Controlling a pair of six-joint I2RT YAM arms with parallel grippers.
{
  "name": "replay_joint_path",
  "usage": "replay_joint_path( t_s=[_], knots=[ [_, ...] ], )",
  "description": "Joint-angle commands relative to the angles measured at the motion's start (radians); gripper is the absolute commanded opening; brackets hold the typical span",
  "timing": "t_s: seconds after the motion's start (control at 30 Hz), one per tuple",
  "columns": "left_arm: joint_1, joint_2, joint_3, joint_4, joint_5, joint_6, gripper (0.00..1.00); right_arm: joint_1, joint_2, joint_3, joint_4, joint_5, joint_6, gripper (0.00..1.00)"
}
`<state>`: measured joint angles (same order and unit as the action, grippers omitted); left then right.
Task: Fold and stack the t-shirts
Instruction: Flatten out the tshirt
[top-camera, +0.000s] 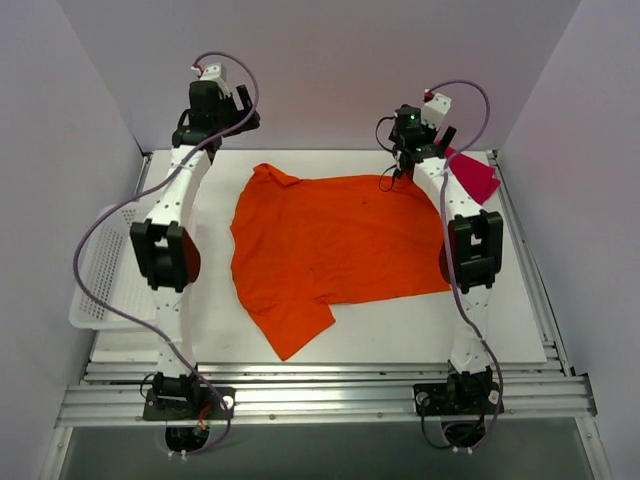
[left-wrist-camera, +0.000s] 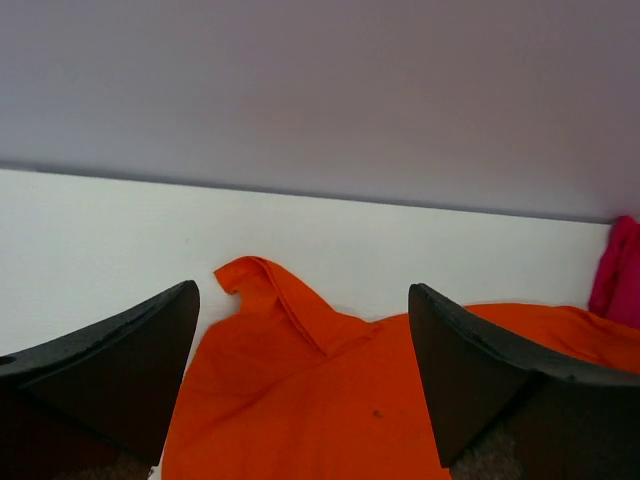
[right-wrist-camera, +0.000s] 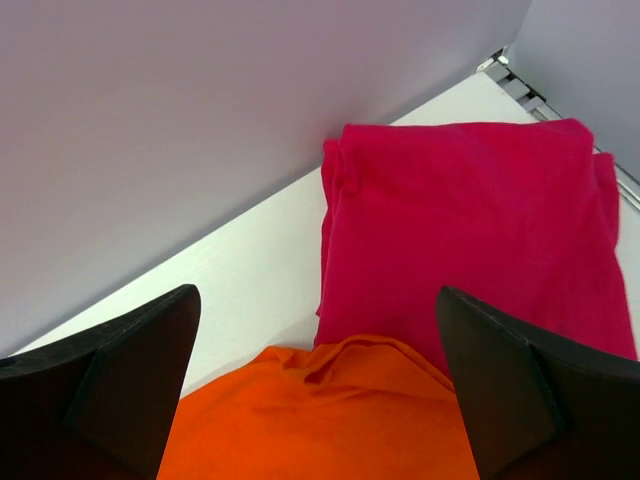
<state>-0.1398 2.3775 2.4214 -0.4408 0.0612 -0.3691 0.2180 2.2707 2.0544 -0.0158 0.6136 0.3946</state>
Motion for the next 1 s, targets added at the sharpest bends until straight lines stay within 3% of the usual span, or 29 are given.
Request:
replay_joint_path(
  t_s=[0.0, 0.07, 0.17, 0.23, 0.3, 0.4, 0.43, 0.53, 0.7, 0.77, 0.97],
  knots=[
    [-0.056, -0.259, -0.149, 0.061, -0.044, 0.032, 0.94, 0.018, -0.167, -0.115, 0.100, 0.051, -0.007, 1.00],
    [-0.098, -0.357, -0.261, 0.057, -0.076, 0.027, 0.94, 0.020, -0.233, -0.187, 0.125, 0.031, 0.006, 0.99],
    [-0.145, -0.473, -0.552, 0.117, -0.101, -0.027, 0.94, 0.023, -0.289, -0.325, 0.175, -0.026, 0.042, 0.95],
    [-0.187, -0.520, -0.783, 0.224, -0.103, -0.080, 0.94, 0.027, -0.300, -0.390, 0.192, -0.061, 0.058, 0.94],
    [-0.217, -0.549, -0.902, 0.310, -0.109, -0.123, 0.94, 0.034, -0.300, -0.413, 0.185, -0.077, 0.064, 0.88],
    [-0.239, -0.514, -1.035, 0.381, -0.080, -0.180, 0.95, 0.047, -0.292, -0.444, 0.168, -0.077, 0.076, 0.62],
    [-0.251, -0.497, -1.045, 0.382, -0.074, -0.195, 0.96, 0.047, -0.290, -0.447, 0.160, -0.069, 0.084, 0.33],
    [-0.267, -0.445, -1.085, 0.401, -0.040, -0.224, 1.00, 0.026, -0.272, -0.435, 0.102, 0.000, 0.107, 0.00],
    [-0.277, -0.411, -1.145, 0.424, -0.038, -0.240, 1.00, -0.034, -0.238, -0.435, 0.070, -0.009, 0.128, 0.00],
    [-0.276, -0.380, -1.131, 0.369, -0.052, -0.238, 0.93, -0.045, -0.226, -0.433, 0.074, -0.018, 0.136, 0.00],
    [-0.244, -0.397, -1.114, 0.202, -0.236, -0.234, 0.93, -0.066, -0.186, -0.389, 0.059, -0.020, 0.136, 0.00]
  ],
)
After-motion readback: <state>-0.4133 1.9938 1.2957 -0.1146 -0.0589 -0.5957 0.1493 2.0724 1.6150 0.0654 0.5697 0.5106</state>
